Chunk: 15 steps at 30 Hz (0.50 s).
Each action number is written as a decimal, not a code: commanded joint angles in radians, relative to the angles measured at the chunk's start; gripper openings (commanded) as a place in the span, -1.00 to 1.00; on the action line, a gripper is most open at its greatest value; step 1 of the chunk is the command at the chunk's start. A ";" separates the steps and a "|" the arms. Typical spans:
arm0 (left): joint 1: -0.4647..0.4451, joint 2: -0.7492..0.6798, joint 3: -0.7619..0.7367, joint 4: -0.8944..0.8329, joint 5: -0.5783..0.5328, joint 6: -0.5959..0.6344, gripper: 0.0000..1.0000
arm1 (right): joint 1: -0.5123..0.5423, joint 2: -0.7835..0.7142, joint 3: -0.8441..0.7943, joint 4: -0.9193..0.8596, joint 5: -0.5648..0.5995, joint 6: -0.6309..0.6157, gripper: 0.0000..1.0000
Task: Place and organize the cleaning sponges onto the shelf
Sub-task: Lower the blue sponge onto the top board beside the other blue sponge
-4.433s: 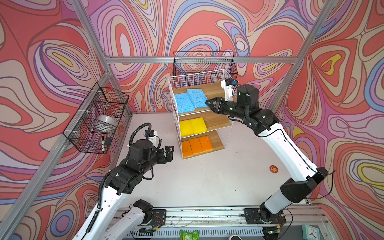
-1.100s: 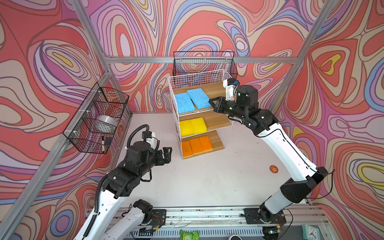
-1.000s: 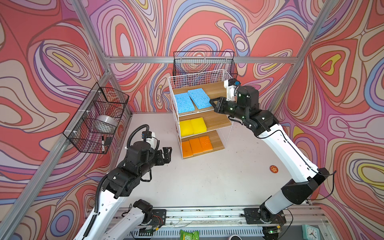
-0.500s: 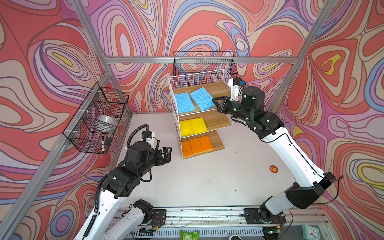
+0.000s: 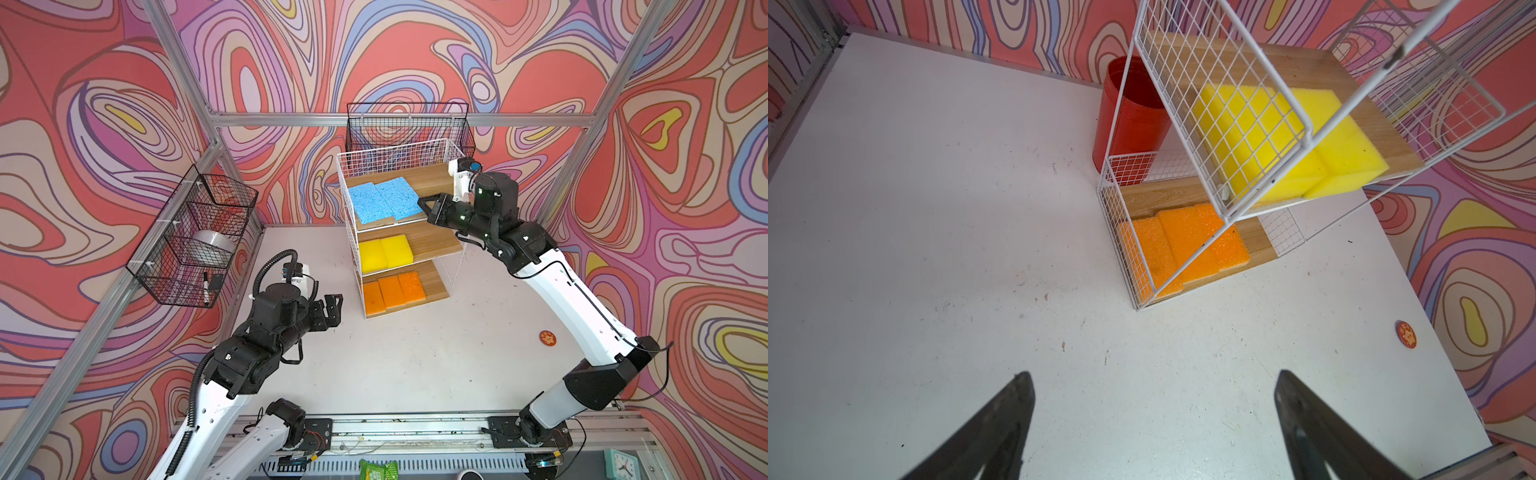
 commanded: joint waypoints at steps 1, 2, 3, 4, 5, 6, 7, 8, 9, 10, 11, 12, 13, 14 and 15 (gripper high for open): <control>0.009 -0.014 0.012 -0.028 -0.014 0.018 0.83 | 0.009 0.002 0.026 0.022 0.036 0.010 -1.00; 0.008 -0.015 0.010 -0.028 -0.015 0.018 0.83 | 0.010 -0.002 0.026 0.017 0.044 0.007 -1.00; 0.008 -0.016 0.009 -0.027 -0.015 0.018 0.83 | 0.010 -0.003 0.026 0.013 0.048 0.004 -1.00; 0.008 -0.018 0.006 -0.027 -0.017 0.018 0.83 | 0.010 -0.005 0.028 0.007 0.055 0.002 -1.00; 0.009 -0.018 0.006 -0.027 -0.016 0.019 0.83 | 0.009 -0.006 0.031 -0.002 0.064 -0.001 -1.00; 0.009 -0.019 0.006 -0.027 -0.017 0.019 0.83 | 0.009 -0.006 0.037 -0.011 0.073 -0.004 -1.00; 0.009 -0.019 0.007 -0.026 -0.017 0.020 0.83 | 0.010 -0.007 0.040 -0.020 0.081 -0.006 -1.00; 0.009 -0.019 0.007 -0.025 -0.017 0.020 0.83 | 0.010 -0.007 0.045 -0.027 0.092 -0.010 -1.00; 0.010 -0.018 0.010 -0.025 -0.018 0.022 0.83 | 0.008 -0.006 0.051 -0.037 0.105 -0.012 -1.00; 0.010 -0.018 0.012 -0.027 -0.018 0.021 0.83 | 0.009 -0.006 0.057 -0.045 0.116 -0.014 -1.00; 0.010 -0.018 0.013 -0.027 -0.018 0.023 0.83 | 0.009 -0.006 0.062 -0.051 0.127 -0.017 -1.00; 0.010 -0.018 0.013 -0.028 -0.020 0.023 0.83 | 0.009 -0.007 0.064 -0.059 0.136 -0.017 -1.00; 0.008 -0.018 0.013 -0.028 -0.020 0.024 0.83 | 0.008 -0.007 0.068 -0.063 0.143 -0.018 -1.00; 0.009 -0.018 0.013 -0.028 -0.020 0.023 0.83 | 0.006 -0.007 0.069 -0.066 0.147 -0.017 -1.00; 0.010 -0.020 0.011 -0.029 -0.020 0.023 0.83 | 0.006 -0.007 0.069 -0.064 0.146 -0.017 -1.00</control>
